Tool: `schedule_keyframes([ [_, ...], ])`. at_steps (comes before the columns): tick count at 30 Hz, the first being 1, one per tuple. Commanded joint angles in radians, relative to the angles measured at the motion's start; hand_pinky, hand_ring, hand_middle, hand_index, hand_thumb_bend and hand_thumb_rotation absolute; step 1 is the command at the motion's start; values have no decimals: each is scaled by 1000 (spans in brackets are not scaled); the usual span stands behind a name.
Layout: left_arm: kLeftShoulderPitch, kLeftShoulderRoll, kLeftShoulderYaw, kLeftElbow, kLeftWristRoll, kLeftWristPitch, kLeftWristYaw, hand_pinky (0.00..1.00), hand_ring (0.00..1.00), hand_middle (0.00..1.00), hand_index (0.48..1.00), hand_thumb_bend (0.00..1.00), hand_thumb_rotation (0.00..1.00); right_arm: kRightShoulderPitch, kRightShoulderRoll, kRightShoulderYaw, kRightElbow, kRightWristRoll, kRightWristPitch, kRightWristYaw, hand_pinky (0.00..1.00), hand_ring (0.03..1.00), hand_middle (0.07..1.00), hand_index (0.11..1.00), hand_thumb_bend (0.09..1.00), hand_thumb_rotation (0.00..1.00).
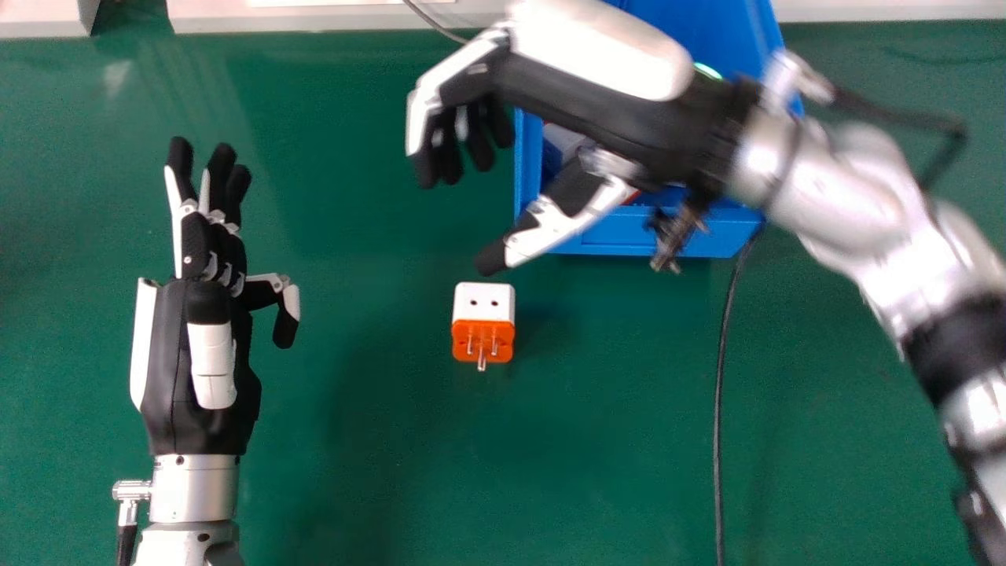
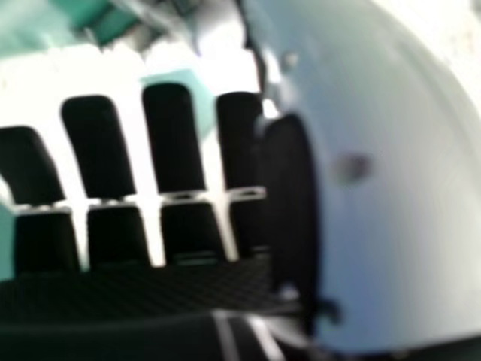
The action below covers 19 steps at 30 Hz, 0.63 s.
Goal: Pick all objects and put in blue box
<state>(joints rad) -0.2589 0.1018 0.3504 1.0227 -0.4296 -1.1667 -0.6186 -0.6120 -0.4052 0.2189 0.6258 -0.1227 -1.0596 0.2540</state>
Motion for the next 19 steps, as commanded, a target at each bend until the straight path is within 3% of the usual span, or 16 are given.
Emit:
schedule_keyframes([
  [1,-4,-2,6,3,10,-17,9,0,1000,1000,928,1000,964,76,-3,-55,-87,107,-40,-11,473,570,633,653,701,286],
  [2,-3,-2,5,1,16,-18,17,0,1000,1000,928,1000,964,116,-8,-64,-105,163,-50,4,473,570,633,653,701,286],
  [4,-4,-4,2,-5,29,-21,36,0,1000,1000,930,1000,966,194,-16,-90,-129,250,-63,24,526,641,695,713,719,420],
  [7,-4,-3,0,-6,50,-23,59,0,1000,1000,931,1000,969,275,-16,-131,-153,325,-67,47,580,724,774,790,726,584],
  [12,-9,2,-2,8,87,-30,99,0,1000,1000,928,1000,973,409,-13,-190,-188,406,-73,85,624,779,842,856,748,719],
  [16,-11,8,-7,14,102,-24,115,0,1000,1000,925,1000,975,467,11,-225,-151,425,-105,114,650,800,873,892,765,781],
  [19,-14,13,-7,24,105,-19,116,0,1000,1000,922,1000,975,504,34,-249,-126,420,-122,121,663,811,889,910,775,811],
])
